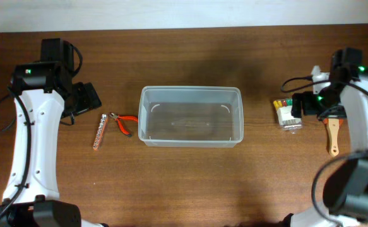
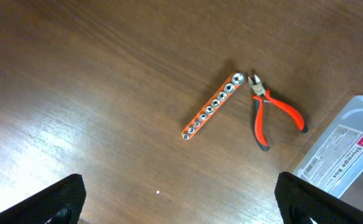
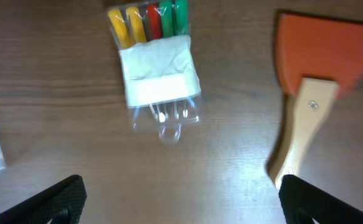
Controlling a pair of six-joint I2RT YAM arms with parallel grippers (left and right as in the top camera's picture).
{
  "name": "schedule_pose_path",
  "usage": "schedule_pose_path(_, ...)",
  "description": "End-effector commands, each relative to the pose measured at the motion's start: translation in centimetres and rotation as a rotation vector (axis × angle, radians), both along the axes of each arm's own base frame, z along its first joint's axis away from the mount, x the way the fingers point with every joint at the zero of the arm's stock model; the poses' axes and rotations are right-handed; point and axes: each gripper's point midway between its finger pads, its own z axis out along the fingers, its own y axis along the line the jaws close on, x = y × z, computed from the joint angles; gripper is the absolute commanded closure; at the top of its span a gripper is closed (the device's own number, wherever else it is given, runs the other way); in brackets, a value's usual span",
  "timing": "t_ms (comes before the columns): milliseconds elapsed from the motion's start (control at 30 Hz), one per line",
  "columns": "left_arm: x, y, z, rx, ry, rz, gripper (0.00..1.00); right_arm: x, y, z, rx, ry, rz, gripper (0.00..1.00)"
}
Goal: Pack container
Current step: 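Grasp the clear marker pack with the right gripper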
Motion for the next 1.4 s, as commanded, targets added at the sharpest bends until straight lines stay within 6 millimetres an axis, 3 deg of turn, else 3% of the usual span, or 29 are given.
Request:
schedule_pose_path(0, 0.4, 0.0, 0.0, 0.009, -0.010, -0.020, 0.01, 1.5, 0.5, -2.7, -0.009, 0.036, 0.107, 0.01)
schedule_pose_path(133, 1.1, 0.0, 0.1, 0.010, -0.038, -0.020, 0.01, 3.8, 1.5, -6.2, -0.014, 0.040, 0.168, 0.01)
schedule_pose_path(400, 1.7, -0.5, 0.2, -0.020, -0.065, -0.027, 0.01, 5.9, 2.2, -9.4, -0.020, 0.024, 0.194, 0.01)
schedule_pose_path(833, 2.2, -0.7, 0.2, -0.031, -0.083, -0.031, 0.01, 5.1, -0.2, -11.2, -0.010, 0.057, 0.136, 0.01)
schedule_pose_path(1367, 2.1, -0.7, 0.2, -0.031, -0.083, -0.031, 0.01, 4.8, 0.1, -12.3, 0.009, 0.082, 0.133, 0.04)
